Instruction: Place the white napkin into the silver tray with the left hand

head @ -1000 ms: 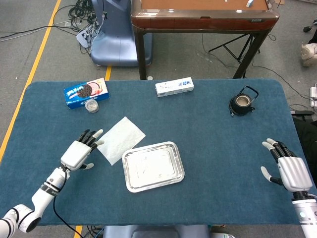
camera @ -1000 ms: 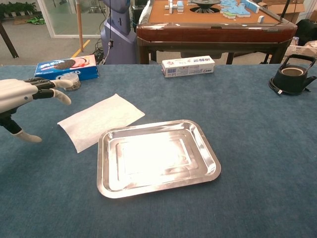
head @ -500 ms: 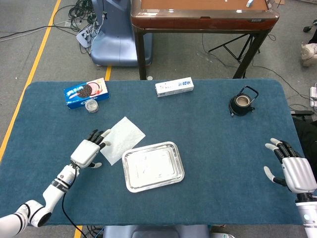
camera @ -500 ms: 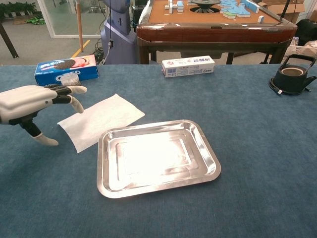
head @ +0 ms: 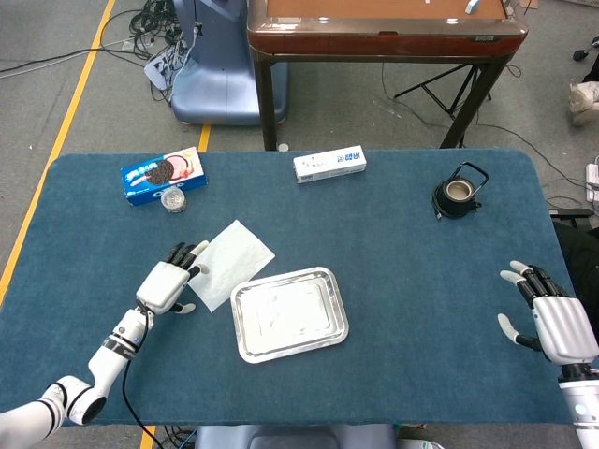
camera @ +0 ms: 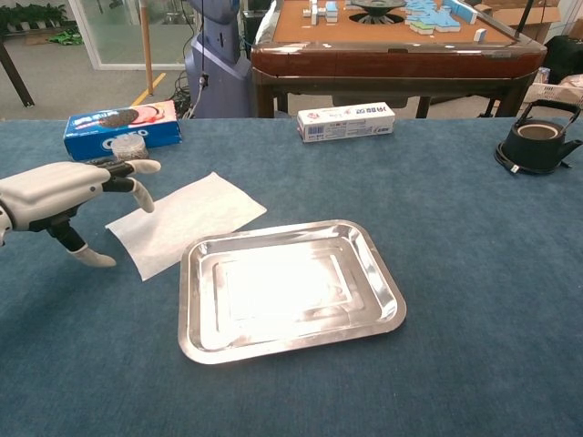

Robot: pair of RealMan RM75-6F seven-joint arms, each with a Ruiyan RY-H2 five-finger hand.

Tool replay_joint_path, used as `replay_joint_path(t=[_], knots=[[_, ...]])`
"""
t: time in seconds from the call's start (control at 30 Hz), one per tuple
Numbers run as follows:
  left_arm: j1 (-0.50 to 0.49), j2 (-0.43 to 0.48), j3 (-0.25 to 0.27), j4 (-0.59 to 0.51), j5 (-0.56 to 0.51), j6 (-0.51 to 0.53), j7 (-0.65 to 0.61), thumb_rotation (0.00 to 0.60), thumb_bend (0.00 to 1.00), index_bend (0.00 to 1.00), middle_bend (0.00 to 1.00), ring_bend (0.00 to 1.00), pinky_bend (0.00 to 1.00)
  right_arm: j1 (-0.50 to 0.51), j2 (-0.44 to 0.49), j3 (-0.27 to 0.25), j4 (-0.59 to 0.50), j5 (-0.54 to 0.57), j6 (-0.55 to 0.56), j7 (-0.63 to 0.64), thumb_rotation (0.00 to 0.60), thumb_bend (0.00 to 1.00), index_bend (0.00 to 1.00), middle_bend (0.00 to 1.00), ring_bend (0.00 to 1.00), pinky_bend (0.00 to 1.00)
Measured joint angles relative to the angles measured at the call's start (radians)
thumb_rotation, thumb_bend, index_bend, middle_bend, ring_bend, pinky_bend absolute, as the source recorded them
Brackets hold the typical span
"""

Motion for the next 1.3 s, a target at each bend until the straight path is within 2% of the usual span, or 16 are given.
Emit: replay_joint_path(t=[0.8,1.07,1.2,1.3], knots=[[0.0,-0.074,-0.008,0.097,-0.035,0.024,-0.034,0.6,0.07,0.38,0.0,0.0,0.01,-0.002,0.004,0.005,0.002,0.003,0.005,0.009,0.6,0.34,0.22,0.17,0.11,0.31],[0.002,-0.099,-0.014,0.12,-0.042,0.038,-0.066,0.6,0.18,0.42,0.0,0.0,0.03,-0.003,0.004,0.005,0.003,0.002,0.005,0.008,0.6,0.34,0.22,0.17,0.11,0.31],[0.005,-0.108,-0.015,0.133,-0.043,0.046,-0.083,0.6,0.27,0.44,0.0,0.0,0.04,-0.004,0.004,0.006,0.003,0.004,0.008,0.007,0.6,0.34,0.23,0.17,0.11,0.31],[0.006,-0.114,-0.016,0.141,-0.046,0.047,-0.096,0.6,0.29,0.45,0.0,0.0,0.05,-0.004,0.005,0.007,0.002,0.005,0.009,0.007,0.6,0.34,0.23,0.17,0.11,0.31]])
